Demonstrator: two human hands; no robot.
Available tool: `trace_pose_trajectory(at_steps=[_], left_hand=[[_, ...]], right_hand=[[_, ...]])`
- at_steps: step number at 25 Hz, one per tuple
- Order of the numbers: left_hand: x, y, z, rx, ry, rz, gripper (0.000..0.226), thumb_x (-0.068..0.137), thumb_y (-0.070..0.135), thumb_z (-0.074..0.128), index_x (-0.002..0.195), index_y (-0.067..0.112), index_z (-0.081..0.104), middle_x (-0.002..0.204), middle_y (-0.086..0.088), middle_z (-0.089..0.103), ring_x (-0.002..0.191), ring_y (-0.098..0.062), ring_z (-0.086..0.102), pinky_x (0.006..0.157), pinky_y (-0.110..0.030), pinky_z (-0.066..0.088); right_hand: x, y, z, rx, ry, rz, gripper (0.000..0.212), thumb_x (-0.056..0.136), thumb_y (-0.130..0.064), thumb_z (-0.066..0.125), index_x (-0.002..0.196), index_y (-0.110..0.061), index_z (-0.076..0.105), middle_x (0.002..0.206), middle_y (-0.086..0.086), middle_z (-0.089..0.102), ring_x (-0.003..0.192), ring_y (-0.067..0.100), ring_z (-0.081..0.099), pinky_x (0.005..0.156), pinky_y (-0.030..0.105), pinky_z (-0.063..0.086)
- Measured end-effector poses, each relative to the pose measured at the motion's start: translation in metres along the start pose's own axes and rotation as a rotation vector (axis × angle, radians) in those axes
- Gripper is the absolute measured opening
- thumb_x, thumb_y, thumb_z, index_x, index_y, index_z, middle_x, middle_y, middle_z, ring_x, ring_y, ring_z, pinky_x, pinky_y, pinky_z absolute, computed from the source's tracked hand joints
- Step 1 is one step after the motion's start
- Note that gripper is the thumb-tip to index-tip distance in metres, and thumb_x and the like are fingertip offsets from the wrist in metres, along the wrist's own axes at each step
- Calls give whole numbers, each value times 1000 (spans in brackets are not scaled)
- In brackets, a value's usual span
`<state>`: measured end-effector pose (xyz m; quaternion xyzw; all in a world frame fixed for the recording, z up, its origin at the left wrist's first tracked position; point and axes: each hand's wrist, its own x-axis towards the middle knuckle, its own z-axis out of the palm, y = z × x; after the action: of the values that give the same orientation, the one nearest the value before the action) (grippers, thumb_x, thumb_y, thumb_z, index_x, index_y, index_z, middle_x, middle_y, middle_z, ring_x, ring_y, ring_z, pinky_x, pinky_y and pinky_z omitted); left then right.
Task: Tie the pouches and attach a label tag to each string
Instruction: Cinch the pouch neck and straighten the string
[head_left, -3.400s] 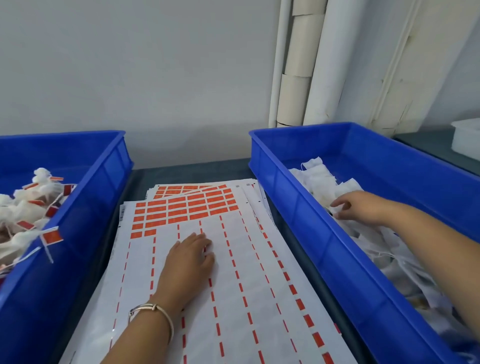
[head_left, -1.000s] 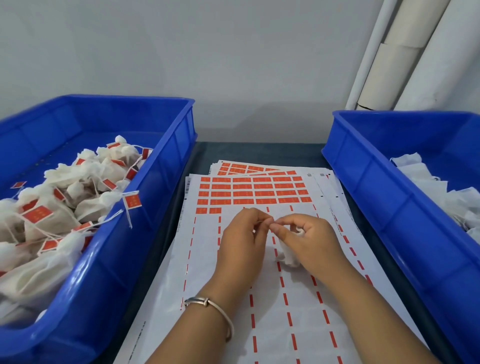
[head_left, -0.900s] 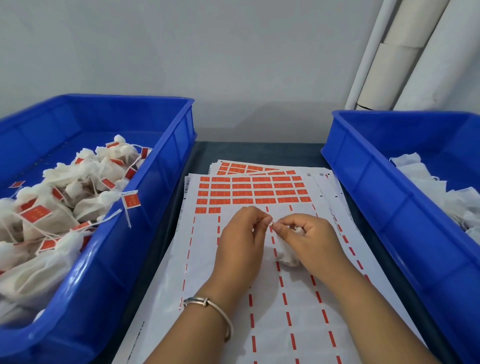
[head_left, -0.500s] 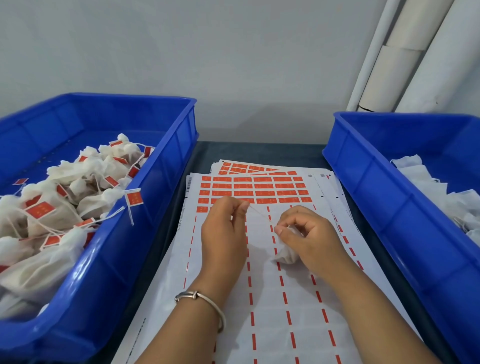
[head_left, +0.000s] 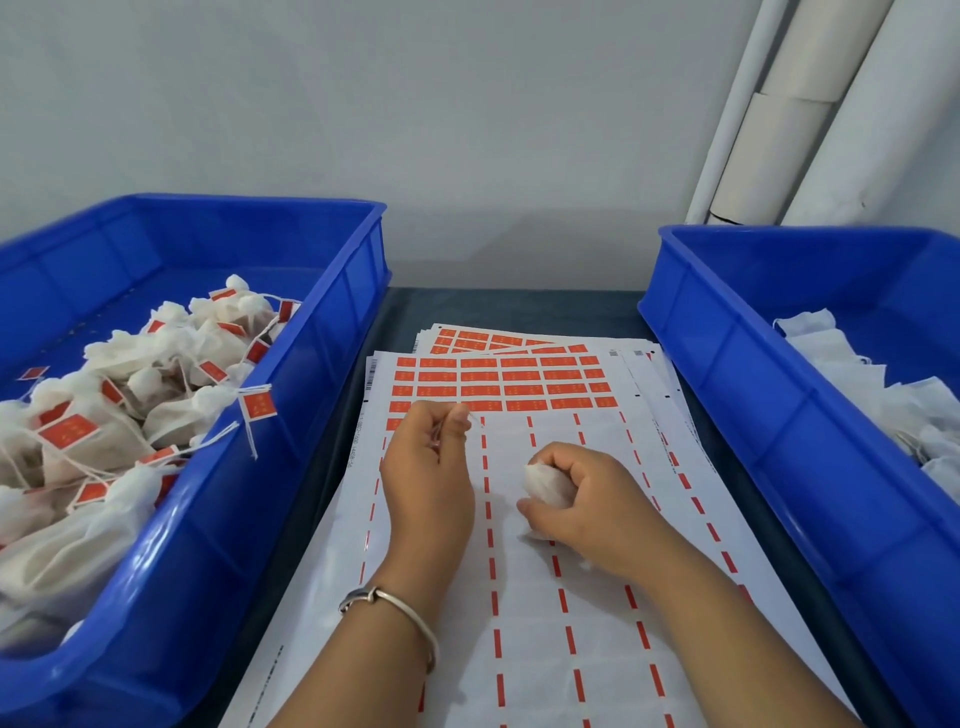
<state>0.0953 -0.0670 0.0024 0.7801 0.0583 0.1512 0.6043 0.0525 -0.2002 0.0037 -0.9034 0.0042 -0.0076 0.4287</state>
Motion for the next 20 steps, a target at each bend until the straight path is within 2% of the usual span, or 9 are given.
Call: trace_pose_trajectory(at_steps=[2,4,6,9,11,13,17,19,20], left_hand=[[1,1,0,12,30,-8,18,92,34,50,74,34,51,73,20,56,76,19,50,47,1,36],[1,3,-1,21,71,-19,18,91,34,51,74,35,52,74,22,56,75,12,54,49,-2,35],[2,4,-3,-15,122,-49,17,91,33,52,74,34,54,77,23,58,74,3,57,56,-5,35],[7,3,-5,-88,177,-129,16,90,34,54,76,31,59,81,20,61,78,-3,59,59,-12,38],[9,2,-6,-113,178,-167,15,91,34,54,77,30,61,83,18,62,80,-5,59,60,-15,40],[8,2,-5,-118,149,-198,15,90,34,55,79,29,62,86,20,62,78,-5,59,58,-14,39],[5,2,-1,-116,91,-252,11,86,35,63,77,28,65,76,20,63,72,-4,59,55,-13,38],[2,1,3,-110,50,-261,13,83,36,66,73,27,65,67,17,64,68,-4,61,53,-12,38],[0,0,5,-90,19,-249,15,81,36,68,72,26,65,67,21,64,68,2,60,51,-10,37]], right_hand=[[1,2,0,-59,-32,29,23,80,-32,72,84,-39,50,89,-26,50,81,3,54,62,7,38],[1,4,-1,-58,-30,50,14,83,-31,70,83,-35,56,90,-20,56,80,5,56,62,10,39],[2,4,-3,-39,-29,52,10,86,-32,67,78,-29,60,86,-14,60,77,8,58,62,12,40],[3,1,-7,36,-56,98,13,88,-32,64,78,-23,65,78,-10,61,75,12,58,61,12,40],[2,-1,-11,193,-83,156,18,89,-29,63,73,-24,69,77,-15,64,80,11,58,60,10,40],[1,-1,-15,413,-115,172,23,88,-26,62,67,-25,72,77,-17,66,88,11,58,69,14,42],[2,1,-21,1091,-130,166,10,80,-20,65,76,-13,72,78,7,65,81,16,63,77,26,55],[4,4,-22,1280,-119,139,7,75,-18,68,76,-14,73,80,7,66,78,17,64,78,32,55],[5,6,-23,1354,-97,128,9,69,-19,68,75,-15,74,81,6,67,76,15,65,76,32,55]])
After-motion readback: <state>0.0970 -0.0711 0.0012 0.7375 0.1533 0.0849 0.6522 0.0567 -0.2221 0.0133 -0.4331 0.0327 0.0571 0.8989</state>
